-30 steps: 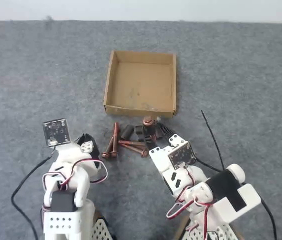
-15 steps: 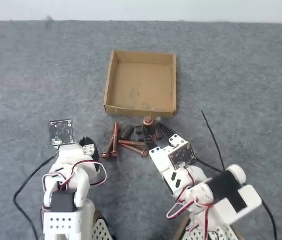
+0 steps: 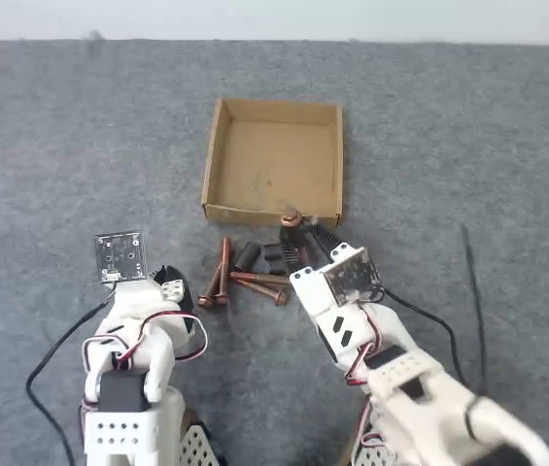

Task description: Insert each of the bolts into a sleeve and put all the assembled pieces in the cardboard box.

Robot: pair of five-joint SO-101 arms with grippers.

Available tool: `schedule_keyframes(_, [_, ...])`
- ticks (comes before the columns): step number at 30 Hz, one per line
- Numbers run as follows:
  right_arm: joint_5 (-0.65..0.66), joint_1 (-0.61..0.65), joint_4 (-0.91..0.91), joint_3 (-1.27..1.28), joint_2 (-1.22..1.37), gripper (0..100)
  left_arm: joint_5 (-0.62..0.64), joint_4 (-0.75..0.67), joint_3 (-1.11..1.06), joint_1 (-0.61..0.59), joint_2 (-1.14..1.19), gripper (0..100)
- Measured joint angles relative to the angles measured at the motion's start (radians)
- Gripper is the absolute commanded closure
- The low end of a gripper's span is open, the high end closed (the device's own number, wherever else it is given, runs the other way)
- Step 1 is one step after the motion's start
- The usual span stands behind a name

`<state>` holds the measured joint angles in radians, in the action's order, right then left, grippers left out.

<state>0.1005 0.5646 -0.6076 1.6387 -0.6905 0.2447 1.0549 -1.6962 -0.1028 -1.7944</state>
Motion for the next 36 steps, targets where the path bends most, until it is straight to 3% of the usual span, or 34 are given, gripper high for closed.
schedule_keyframes(10, [0.000,0.000,0.749,-0.161,-0.528,99.2,0.000,0.000,0.000,0.000,0.000,99])
schedule_keyframes(18, [0.000,0.000,1.206,-0.454,-0.591,99.2,0.000,0.000,0.000,0.000,0.000,99])
schedule_keyframes(29, [0.000,0.000,1.386,-0.813,-0.244,99.2,0.000,0.000,0.000,0.000,0.000,99])
schedule_keyframes(36, [0.000,-0.095,1.390,-1.053,0.112,99.1,0.000,0.000,0.000,0.000,0.000,99])
